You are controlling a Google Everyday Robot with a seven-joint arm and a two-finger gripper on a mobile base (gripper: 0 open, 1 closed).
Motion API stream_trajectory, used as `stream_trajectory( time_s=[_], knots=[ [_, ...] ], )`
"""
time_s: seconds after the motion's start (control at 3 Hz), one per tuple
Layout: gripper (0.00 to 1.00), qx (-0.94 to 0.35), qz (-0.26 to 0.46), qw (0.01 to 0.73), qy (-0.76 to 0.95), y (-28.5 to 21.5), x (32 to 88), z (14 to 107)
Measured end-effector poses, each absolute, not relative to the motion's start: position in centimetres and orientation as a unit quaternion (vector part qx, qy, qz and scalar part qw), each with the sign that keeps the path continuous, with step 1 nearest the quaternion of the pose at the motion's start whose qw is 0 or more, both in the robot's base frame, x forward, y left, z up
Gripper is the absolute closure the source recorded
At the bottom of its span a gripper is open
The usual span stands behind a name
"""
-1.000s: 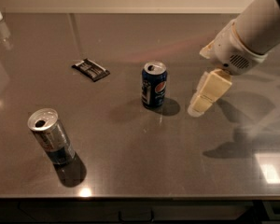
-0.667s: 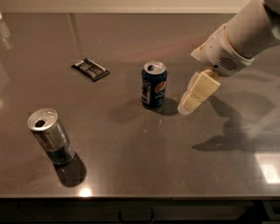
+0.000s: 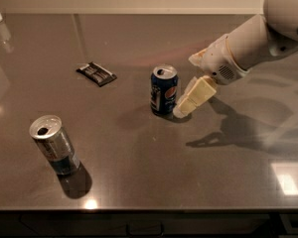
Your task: Knock pepsi can over
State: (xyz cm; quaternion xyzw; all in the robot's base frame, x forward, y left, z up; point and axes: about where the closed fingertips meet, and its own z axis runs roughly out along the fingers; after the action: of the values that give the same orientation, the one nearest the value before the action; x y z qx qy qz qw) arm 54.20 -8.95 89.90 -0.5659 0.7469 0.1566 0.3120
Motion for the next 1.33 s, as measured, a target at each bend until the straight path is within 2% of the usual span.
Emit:
stream_trajectory(
  time_s=[0.67, 1.0, 1.33],
  knots=[
    [0.00, -0.543, 0.210, 0.357, 0.731, -6.4, 56.5, 88.8],
    [0.18, -0.531, 0.232, 0.372, 0.725, -5.4, 57.3, 88.5],
    [0.41, -0.523, 0.255, 0.380, 0.719, -4.5, 57.5, 88.5]
  ],
)
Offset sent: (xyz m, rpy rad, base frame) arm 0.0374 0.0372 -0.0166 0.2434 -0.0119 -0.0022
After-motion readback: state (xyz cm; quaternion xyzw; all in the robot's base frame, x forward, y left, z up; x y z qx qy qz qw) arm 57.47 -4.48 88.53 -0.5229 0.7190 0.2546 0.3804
